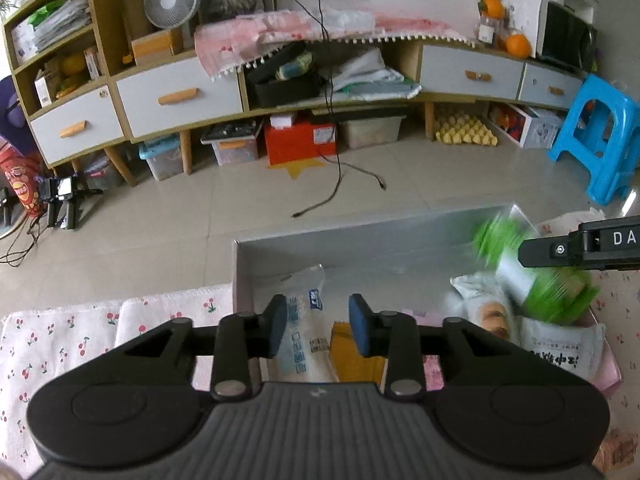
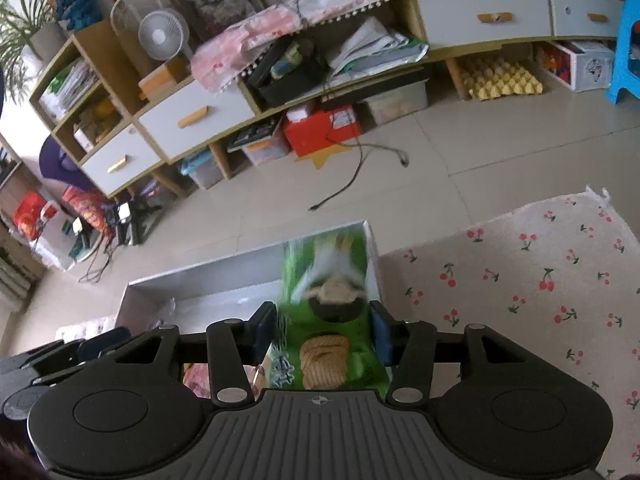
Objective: Organize snacks
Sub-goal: 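Carry the bread bag and chip bag over the pink box with both tools, then open both tools to drop the snacks into the pink box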
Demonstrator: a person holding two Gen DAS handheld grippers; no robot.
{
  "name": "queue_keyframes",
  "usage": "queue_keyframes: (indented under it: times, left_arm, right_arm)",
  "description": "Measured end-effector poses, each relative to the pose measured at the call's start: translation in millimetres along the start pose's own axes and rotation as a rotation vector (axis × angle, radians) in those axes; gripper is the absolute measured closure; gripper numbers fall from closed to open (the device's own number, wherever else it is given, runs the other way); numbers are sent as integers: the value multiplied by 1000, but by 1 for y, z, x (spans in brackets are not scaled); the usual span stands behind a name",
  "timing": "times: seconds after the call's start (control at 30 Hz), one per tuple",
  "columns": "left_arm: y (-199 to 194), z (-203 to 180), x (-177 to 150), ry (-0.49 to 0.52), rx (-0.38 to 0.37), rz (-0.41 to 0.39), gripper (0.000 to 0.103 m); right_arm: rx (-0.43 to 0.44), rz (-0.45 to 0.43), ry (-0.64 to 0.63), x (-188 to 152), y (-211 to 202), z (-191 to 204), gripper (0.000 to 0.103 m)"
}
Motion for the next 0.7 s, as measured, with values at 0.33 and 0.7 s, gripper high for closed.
queue_keyframes:
  times: [0.33, 0.7]
  left_arm:
    - [-6, 2, 2, -13, 10, 1, 36]
    - [-30, -6, -5, 4, 17, 10, 22]
  right_arm:
    - [24, -16, 20, 6, -16, 1, 31]
    - [0, -30, 4, -2, -46, 0, 19]
Point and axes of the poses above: each gripper's, at about its wrist camera, not at the fingertips, and y roughly the way its jaws point, z to its left, x to its top, the point moved 6 cm from there along y, roughly the way its jaws point, and after that the axes turned 7 degrees about y, right-handed, at the moved point
